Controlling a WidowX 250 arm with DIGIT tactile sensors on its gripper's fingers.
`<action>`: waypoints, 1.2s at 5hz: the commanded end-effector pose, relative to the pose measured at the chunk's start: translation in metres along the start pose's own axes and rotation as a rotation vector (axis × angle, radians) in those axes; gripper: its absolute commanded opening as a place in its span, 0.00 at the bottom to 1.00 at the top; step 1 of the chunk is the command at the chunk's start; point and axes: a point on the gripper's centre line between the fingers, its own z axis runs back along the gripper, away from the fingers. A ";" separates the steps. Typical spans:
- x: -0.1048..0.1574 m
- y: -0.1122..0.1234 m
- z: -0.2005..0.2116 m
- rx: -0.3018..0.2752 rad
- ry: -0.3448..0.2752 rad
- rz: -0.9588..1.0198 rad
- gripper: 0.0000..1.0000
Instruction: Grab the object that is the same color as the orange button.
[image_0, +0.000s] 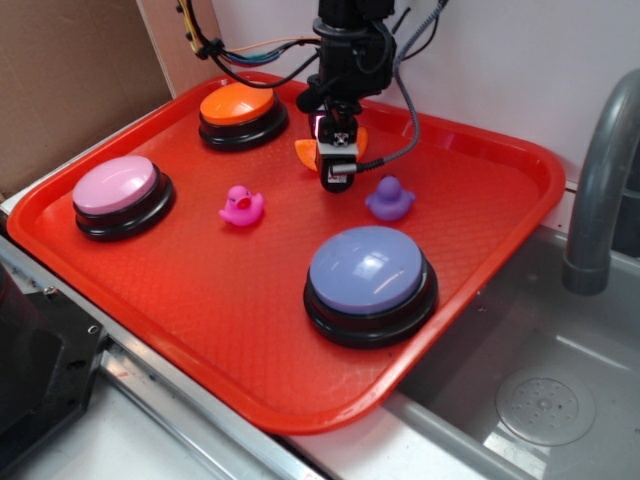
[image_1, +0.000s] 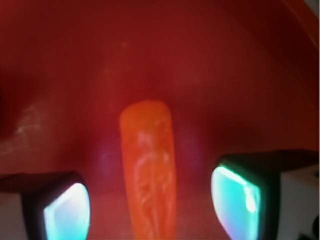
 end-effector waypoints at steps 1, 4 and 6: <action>0.008 -0.002 0.007 0.027 -0.003 0.029 0.00; -0.045 0.005 0.050 -0.081 0.026 0.320 0.00; -0.116 -0.015 0.117 -0.091 -0.036 0.606 0.00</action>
